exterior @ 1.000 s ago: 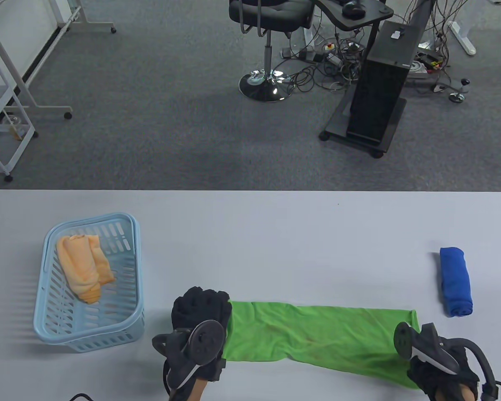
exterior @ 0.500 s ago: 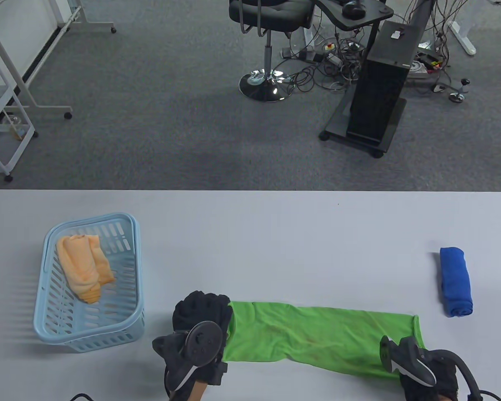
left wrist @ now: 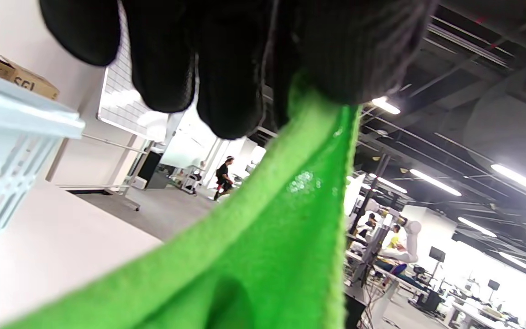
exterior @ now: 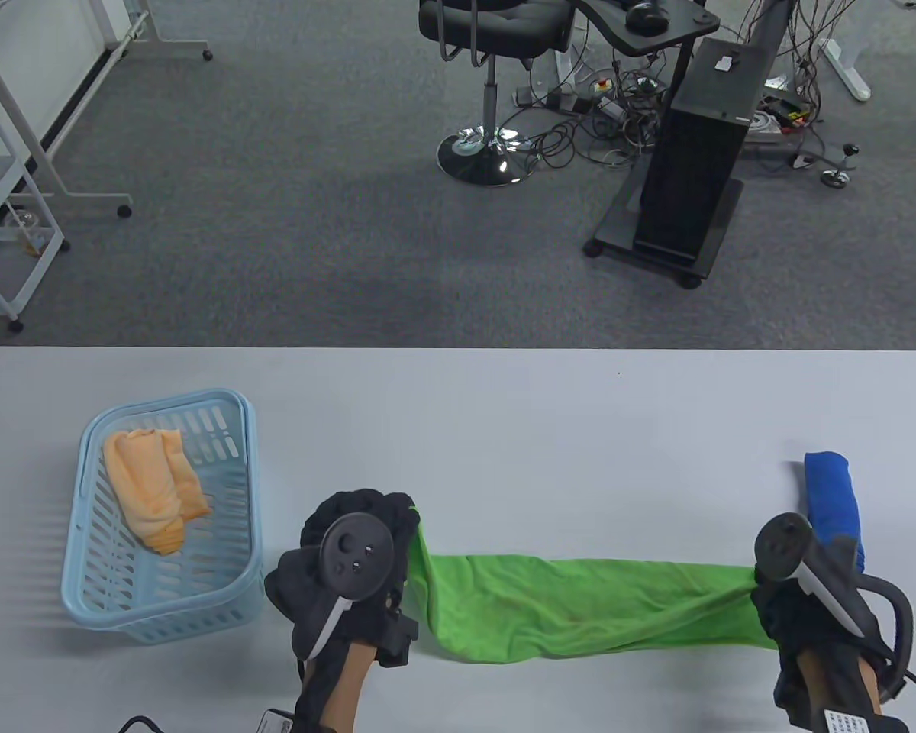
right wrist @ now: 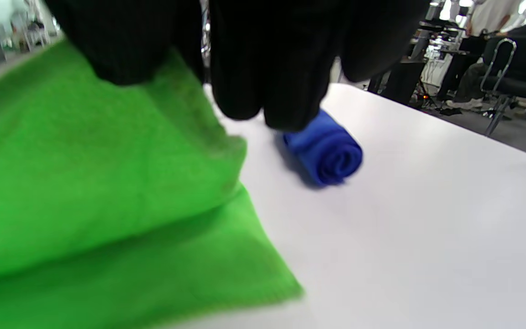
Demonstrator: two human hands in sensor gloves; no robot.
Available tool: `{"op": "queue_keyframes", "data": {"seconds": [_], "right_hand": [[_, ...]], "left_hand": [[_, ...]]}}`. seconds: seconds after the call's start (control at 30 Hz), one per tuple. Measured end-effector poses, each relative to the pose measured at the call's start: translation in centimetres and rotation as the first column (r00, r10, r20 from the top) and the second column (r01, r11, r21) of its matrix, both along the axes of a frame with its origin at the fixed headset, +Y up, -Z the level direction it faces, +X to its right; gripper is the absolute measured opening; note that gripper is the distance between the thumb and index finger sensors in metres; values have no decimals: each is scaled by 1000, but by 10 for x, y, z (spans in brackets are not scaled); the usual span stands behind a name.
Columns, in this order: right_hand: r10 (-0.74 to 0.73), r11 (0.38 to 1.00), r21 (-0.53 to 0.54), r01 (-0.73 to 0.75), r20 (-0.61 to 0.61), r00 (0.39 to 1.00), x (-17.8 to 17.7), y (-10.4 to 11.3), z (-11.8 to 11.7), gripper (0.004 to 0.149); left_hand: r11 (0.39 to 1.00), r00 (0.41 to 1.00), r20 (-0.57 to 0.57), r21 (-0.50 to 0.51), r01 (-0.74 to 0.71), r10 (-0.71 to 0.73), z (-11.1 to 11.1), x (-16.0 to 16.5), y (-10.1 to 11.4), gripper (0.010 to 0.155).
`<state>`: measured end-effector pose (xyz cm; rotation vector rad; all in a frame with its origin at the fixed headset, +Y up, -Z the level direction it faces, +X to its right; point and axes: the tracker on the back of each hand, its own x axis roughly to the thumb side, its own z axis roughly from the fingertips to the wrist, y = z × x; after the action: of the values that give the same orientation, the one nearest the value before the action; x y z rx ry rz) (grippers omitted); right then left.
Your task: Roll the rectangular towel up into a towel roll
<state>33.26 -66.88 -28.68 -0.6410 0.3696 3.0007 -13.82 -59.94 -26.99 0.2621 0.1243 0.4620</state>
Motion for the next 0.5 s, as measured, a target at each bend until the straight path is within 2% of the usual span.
{"op": "queue_keyframes", "data": {"seconds": [0.1,0.17,0.27,0.4,0.47,0.5], "right_hand": [[-37,999,39,35,31,999,5,16,-15,46],[-50,998,43,49,38,998,10,22,-20,46],[-52,997,65,48,67,996,26,33,-26,45],[-50,991,127,34,125,991,51,38,-24,54],[-17,985,172,-10,158,987,62,38,-19,48],[-14,984,178,-15,161,987,65,37,-18,46]], "left_hand": [[999,999,-37,-23,-23,22,-9,-11,32,44],[999,997,-69,-26,-27,25,-14,-17,46,44],[998,990,-136,-61,32,-40,-26,-40,68,43],[988,972,-211,-133,77,-104,-37,-71,76,42],[980,967,-228,-187,71,-114,-40,-83,76,41],[984,961,-252,-162,73,-113,-41,-90,76,41]]}}
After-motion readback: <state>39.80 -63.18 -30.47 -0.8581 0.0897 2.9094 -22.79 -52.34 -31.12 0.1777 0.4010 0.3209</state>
